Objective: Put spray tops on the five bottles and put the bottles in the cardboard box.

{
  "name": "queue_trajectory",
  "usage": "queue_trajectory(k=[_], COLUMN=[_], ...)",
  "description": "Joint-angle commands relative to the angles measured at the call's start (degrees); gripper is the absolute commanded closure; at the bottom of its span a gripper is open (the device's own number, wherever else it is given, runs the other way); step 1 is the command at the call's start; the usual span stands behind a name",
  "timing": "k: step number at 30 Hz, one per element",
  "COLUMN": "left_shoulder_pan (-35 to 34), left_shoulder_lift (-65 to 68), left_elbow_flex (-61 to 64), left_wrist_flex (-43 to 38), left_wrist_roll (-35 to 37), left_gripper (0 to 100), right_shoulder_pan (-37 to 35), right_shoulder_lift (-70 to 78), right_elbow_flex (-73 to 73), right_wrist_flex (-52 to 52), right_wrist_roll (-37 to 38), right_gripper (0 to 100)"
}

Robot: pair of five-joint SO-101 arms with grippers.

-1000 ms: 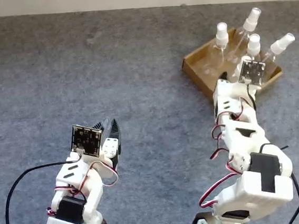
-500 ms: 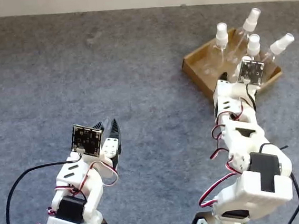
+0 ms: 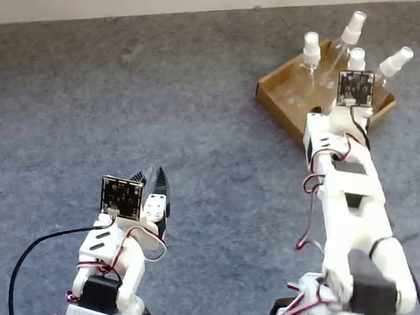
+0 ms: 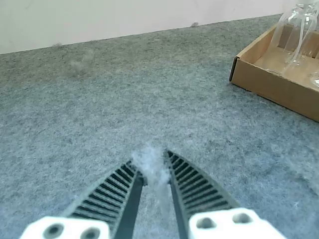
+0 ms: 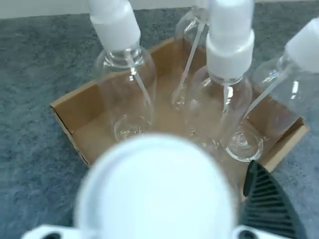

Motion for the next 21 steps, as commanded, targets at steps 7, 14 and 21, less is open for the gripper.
queue_trajectory(k=[7, 14, 21], left_shoulder_pan=[-0.9, -0.7, -0.7], left_shoulder_lift=[-0.7, -0.7, -0.7], left_elbow_flex=[1.1, 1.1, 1.1], left_wrist_flex=[0.3, 0.3, 0.3], left_wrist_roll=[-0.4, -0.4, -0.4], left_gripper=[100, 100, 100], right_shoulder_pan=[-0.3, -0.2, 0.0], right_shoulder_lift=[-21.9, -17.2, -8.7], right_elbow_flex=[-0.8, -1.4, -2.9], right_wrist_flex=[13.6, 13.6, 6.8], right_wrist_roll=[0.5, 0.4, 0.4], right_gripper=[72.7, 72.8, 72.8])
